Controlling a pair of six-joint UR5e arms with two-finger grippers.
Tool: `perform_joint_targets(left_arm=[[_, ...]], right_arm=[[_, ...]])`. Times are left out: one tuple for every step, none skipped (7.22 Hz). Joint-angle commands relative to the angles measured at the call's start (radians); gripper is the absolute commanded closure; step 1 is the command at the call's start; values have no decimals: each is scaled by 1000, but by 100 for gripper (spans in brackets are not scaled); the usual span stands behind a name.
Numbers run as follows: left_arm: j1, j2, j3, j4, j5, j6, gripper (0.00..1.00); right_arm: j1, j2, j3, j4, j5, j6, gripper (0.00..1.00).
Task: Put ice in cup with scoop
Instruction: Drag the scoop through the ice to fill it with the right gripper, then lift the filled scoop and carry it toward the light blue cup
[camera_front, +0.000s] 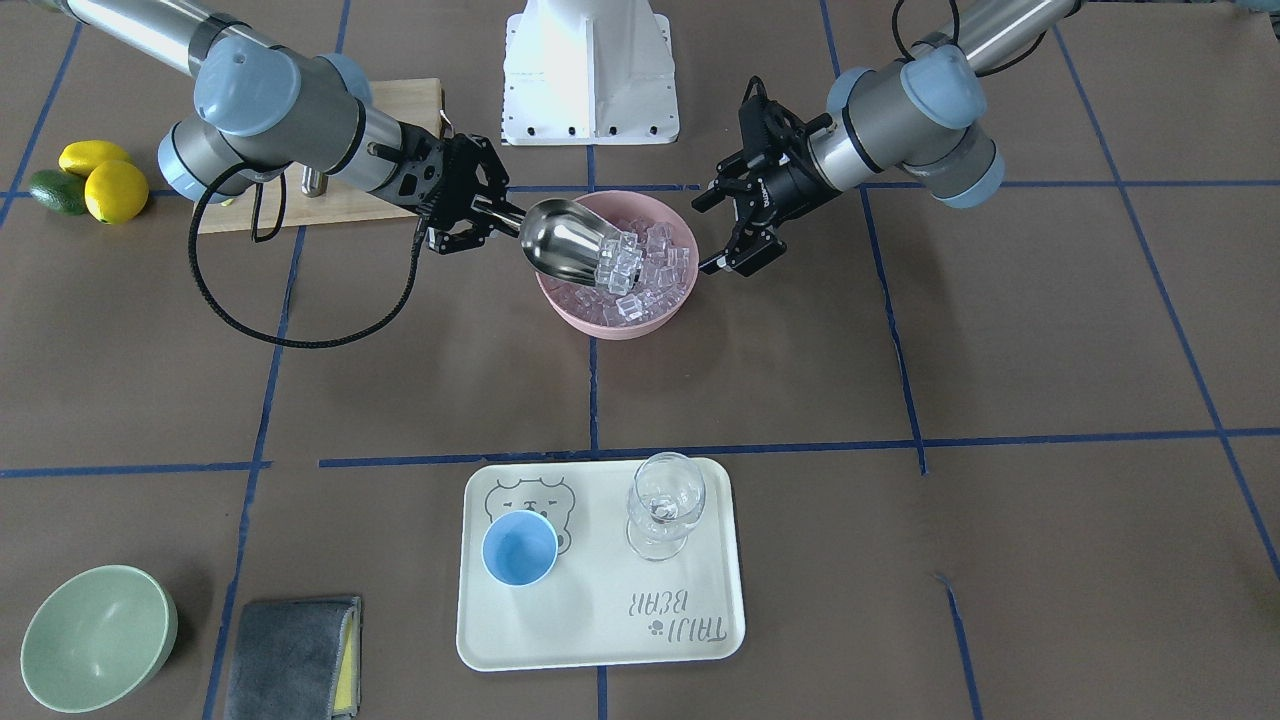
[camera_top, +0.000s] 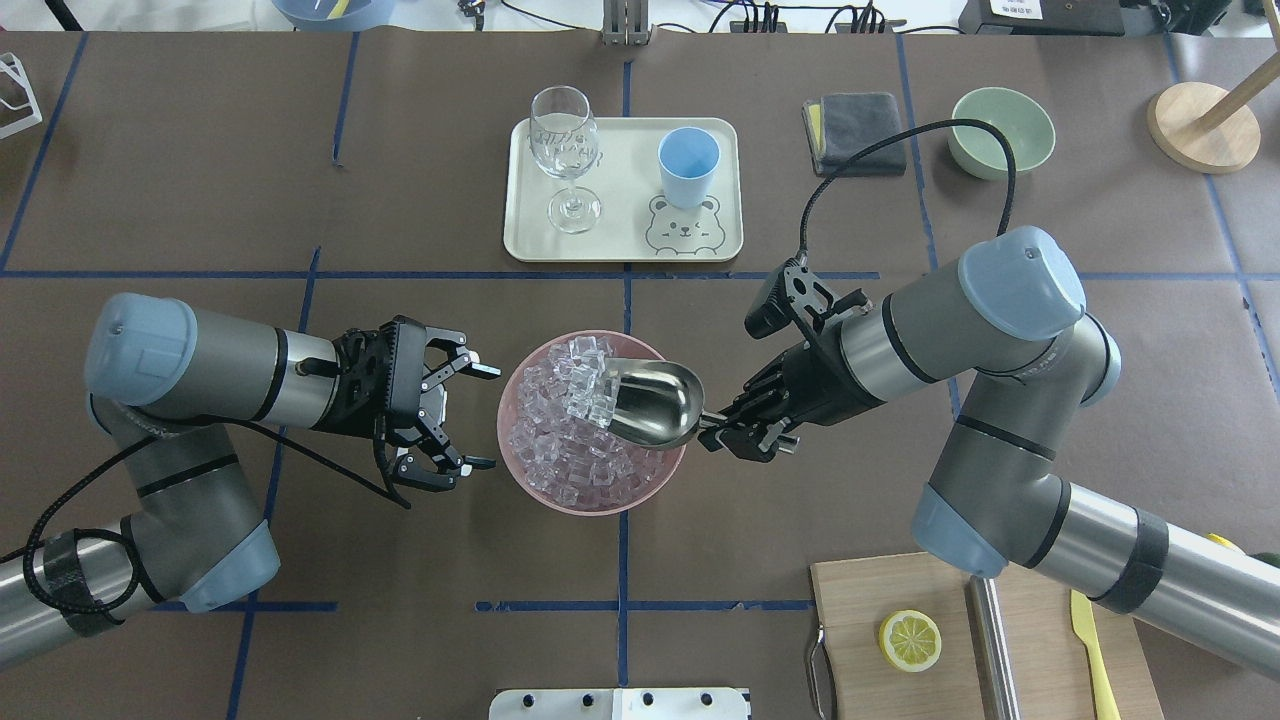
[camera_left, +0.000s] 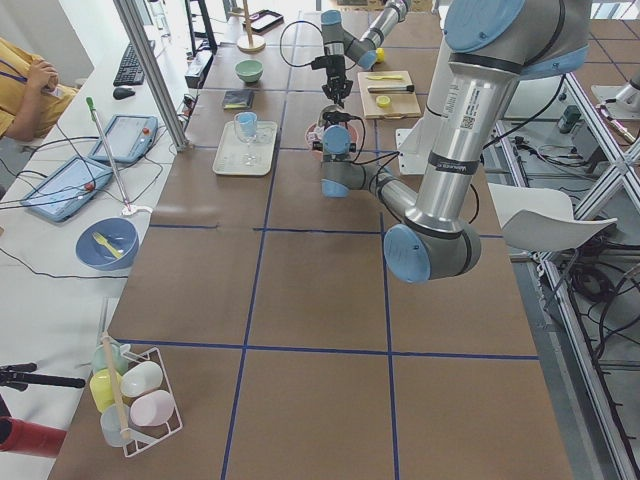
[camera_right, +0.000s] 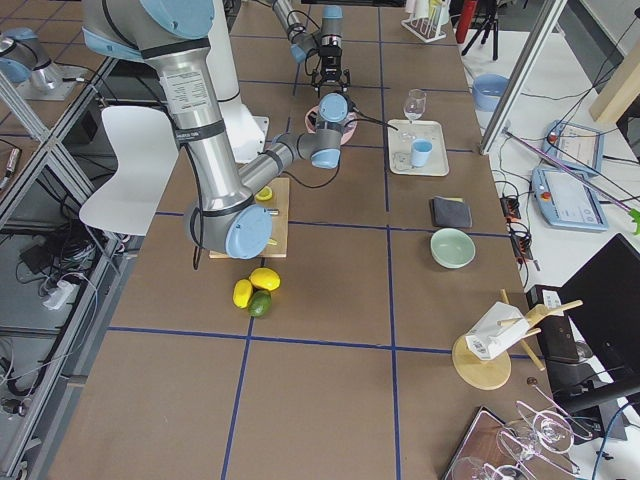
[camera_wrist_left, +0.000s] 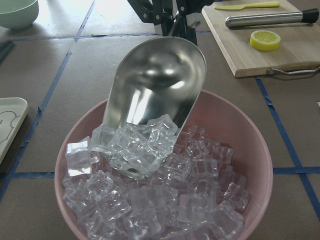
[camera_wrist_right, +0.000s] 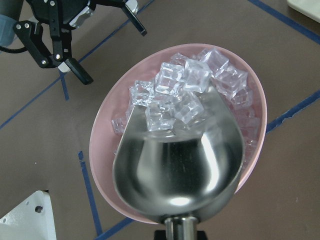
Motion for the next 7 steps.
perform_joint_targets(left_arm=[[-27, 5, 2, 0, -41, 0, 0], [-36, 6, 5, 0, -49, 0, 0], [-44, 8, 8, 0, -50, 0, 0], [-48, 9, 11, 0, -50, 0, 0], [-58, 9, 17, 2, -50, 0, 0], [-62, 9, 9, 68, -50, 2, 0], [-70, 8, 5, 119, -53, 3, 0]], right_arm=[[15, 5, -1, 69, 0, 88, 100], [26, 6, -1, 81, -9, 100, 100], [35, 8, -1, 81, -31, 114, 100], [50, 10, 1, 81, -44, 116, 100], [60, 10, 1, 81, -70, 120, 100], [66, 10, 1, 81, -115, 132, 100], [84, 8, 1, 75, -142, 139, 100]])
